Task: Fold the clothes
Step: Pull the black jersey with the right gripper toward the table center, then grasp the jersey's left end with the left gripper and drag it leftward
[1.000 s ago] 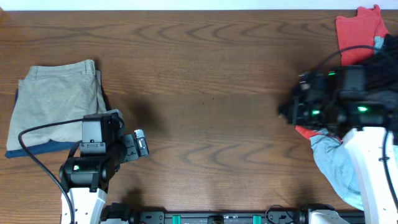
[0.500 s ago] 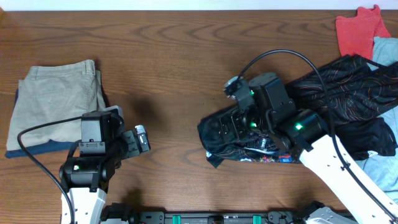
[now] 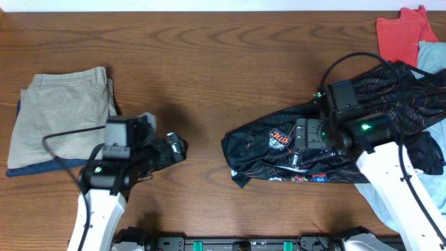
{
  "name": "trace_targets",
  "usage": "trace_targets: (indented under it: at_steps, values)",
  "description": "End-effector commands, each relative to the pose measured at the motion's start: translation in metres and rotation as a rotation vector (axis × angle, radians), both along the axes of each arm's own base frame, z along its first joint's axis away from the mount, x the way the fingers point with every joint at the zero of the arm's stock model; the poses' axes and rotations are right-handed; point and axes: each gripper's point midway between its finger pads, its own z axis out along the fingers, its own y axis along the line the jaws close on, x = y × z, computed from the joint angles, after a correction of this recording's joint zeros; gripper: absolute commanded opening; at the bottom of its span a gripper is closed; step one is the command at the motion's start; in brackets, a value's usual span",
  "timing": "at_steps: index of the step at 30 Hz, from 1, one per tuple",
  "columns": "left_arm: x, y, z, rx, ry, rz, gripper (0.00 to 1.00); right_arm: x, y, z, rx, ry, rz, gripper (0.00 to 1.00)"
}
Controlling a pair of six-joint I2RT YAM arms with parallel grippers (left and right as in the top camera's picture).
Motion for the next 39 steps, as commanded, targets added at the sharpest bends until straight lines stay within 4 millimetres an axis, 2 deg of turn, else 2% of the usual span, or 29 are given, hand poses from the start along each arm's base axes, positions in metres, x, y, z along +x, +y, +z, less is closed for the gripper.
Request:
trace_targets:
  at_steps: [1,12,17,19,20,21,22,23,24,27,29,31,34,36,37,38,39]
  values:
    - [-0.002,-0.029,-0.012,-0.042,0.065,-0.09,0.98,-0.003,-0.022,0.0,-0.027,0.017,-0.079,0.99]
    - [0.008,-0.117,-0.073,-0.027,0.086,-0.372,0.99,-0.021,-0.056,-0.006,-0.043,0.104,-0.197,0.99]
    - [0.017,-0.144,-0.099,-0.055,0.096,-0.372,0.88,-0.023,-0.059,-0.006,-0.044,0.113,-0.208,0.99]
    - [0.019,-0.154,-0.107,-0.067,0.09,-0.375,0.77,-0.023,-0.059,-0.006,-0.044,0.113,-0.208,0.99]
    - [0.02,-0.158,-0.109,-0.069,0.084,-0.383,0.65,-0.023,-0.059,-0.006,-0.043,0.113,-0.209,0.99]
    - [0.021,-0.162,-0.111,-0.072,0.074,-0.392,0.5,-0.023,-0.059,-0.006,-0.044,0.113,-0.208,0.99]
    - [0.023,-0.164,-0.112,-0.076,0.063,-0.397,0.26,-0.023,-0.059,-0.006,-0.044,0.113,-0.209,0.99]
    - [0.025,-0.165,-0.112,-0.075,0.054,-0.395,0.11,-0.023,-0.059,-0.006,-0.043,0.113,-0.209,0.99]
    - [0.03,-0.163,-0.111,-0.066,0.035,-0.392,0.06,-0.023,-0.059,-0.006,-0.044,0.113,-0.209,0.99]
    - [0.056,-0.146,-0.096,-0.003,-0.049,-0.37,0.06,-0.023,-0.059,-0.006,-0.044,0.112,-0.209,0.99]
    - [0.089,-0.115,-0.074,0.09,-0.117,-0.293,0.06,-0.023,-0.059,-0.006,-0.044,0.112,-0.209,0.99]
    - [0.122,-0.08,-0.043,0.167,-0.18,-0.191,0.06,-0.023,-0.059,-0.006,-0.043,0.112,-0.209,0.99]
    - [0.173,-0.022,0.022,0.209,-0.29,-0.027,0.06,-0.022,-0.059,-0.006,-0.043,0.111,-0.209,0.99]
    - [0.196,0.016,0.059,0.212,-0.338,0.078,0.06,-0.022,-0.059,-0.006,-0.043,0.111,-0.209,0.99]
    - [0.202,0.033,0.07,0.211,-0.346,0.123,0.17,-0.022,-0.059,-0.006,-0.043,0.111,-0.209,0.99]
    - [0.206,0.046,0.079,0.2,-0.355,0.151,0.5,-0.022,-0.059,-0.006,-0.043,0.111,-0.209,0.99]
    - [0.207,0.054,0.084,0.176,-0.356,0.16,0.77,-0.022,-0.059,-0.006,-0.043,0.111,-0.209,0.99]
